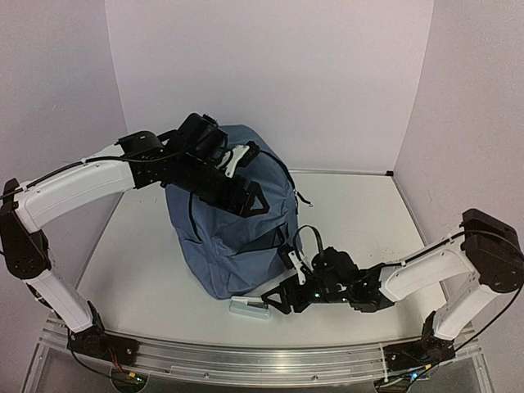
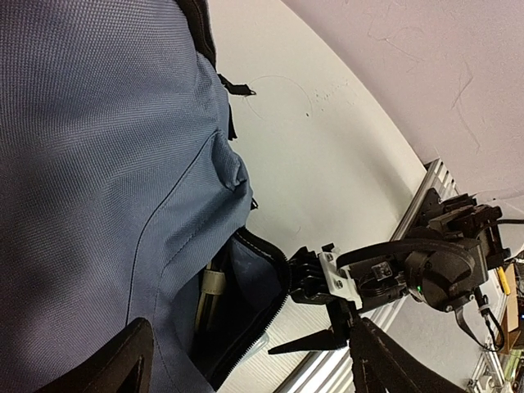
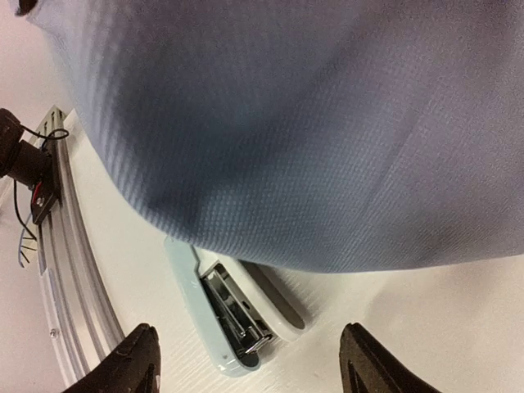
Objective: Pack the student bag
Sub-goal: Pick up the stationery from the center of the board.
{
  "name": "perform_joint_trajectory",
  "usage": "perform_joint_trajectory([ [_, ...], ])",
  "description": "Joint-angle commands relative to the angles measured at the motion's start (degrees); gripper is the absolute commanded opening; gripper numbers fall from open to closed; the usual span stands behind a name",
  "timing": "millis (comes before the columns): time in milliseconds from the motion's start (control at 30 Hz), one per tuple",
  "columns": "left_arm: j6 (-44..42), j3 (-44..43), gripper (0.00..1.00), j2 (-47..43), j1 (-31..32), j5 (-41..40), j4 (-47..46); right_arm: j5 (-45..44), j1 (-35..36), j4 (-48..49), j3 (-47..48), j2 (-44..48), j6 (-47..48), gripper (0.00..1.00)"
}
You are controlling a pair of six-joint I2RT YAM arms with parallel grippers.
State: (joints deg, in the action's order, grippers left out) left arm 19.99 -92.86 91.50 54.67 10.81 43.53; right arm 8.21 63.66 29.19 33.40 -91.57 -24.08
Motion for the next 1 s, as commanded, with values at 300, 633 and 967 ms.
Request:
perform_joint_trajectory([
  [300, 0.13, -1.11, 0.84, -0.69, -0.7, 0.49, 0.58, -1.8, 3.47, 4.39, 4.14, -7.61, 12.3, 0.77],
  [633, 0.0, -2.0, 0.84, 0.13, -0.79, 0.95, 1.19, -3.43, 4.77, 2.35, 8.13, -13.53, 14.3, 0.78],
  [967, -0.22, -1.91, 0.84, -0.05, -0.88, 1.4, 1.32, -4.56, 7.76, -2.13, 10.8, -16.95, 14.11, 0.56],
])
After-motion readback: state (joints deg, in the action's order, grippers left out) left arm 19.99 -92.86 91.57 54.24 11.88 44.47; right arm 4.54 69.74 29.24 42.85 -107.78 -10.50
